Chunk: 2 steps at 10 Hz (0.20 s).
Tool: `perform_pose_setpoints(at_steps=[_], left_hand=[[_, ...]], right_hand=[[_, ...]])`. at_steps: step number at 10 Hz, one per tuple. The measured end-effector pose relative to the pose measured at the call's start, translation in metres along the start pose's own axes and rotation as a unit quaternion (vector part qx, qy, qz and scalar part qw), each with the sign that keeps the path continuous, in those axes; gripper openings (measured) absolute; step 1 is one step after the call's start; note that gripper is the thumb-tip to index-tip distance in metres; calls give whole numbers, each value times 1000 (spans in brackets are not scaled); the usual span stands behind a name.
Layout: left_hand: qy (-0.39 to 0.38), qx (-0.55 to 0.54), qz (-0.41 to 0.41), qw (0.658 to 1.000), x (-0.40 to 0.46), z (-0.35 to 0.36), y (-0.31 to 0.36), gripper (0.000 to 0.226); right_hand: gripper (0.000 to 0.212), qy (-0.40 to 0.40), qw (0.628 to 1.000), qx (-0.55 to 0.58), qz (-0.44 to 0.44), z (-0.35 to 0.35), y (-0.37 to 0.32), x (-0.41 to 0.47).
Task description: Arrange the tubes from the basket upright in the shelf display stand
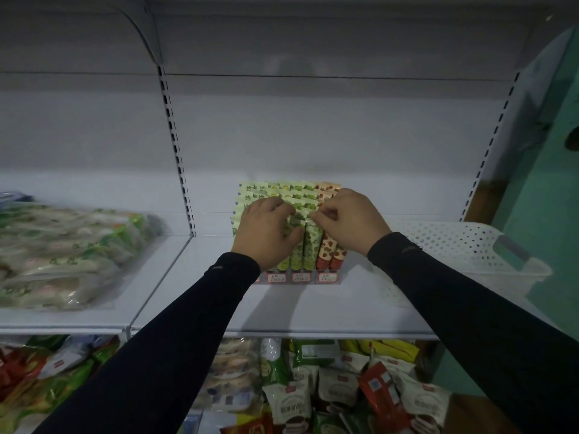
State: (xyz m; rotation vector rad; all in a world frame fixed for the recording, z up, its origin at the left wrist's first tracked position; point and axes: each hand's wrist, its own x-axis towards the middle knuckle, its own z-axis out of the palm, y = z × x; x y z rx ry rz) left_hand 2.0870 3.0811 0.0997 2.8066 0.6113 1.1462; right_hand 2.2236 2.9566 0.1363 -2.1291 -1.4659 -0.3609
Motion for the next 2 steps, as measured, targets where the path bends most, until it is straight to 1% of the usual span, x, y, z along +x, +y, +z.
perform_pose_setpoints(at_steps=[1,2], left_hand=[[17,-10,-2,1000,-1,-8,0,42],[25,-21,-11,999,-3,-15,-4,44]], right_hand=[[29,27,999,21,-7,-3,2,-3],[34,48,998,46,-6,-7,3,-8]])
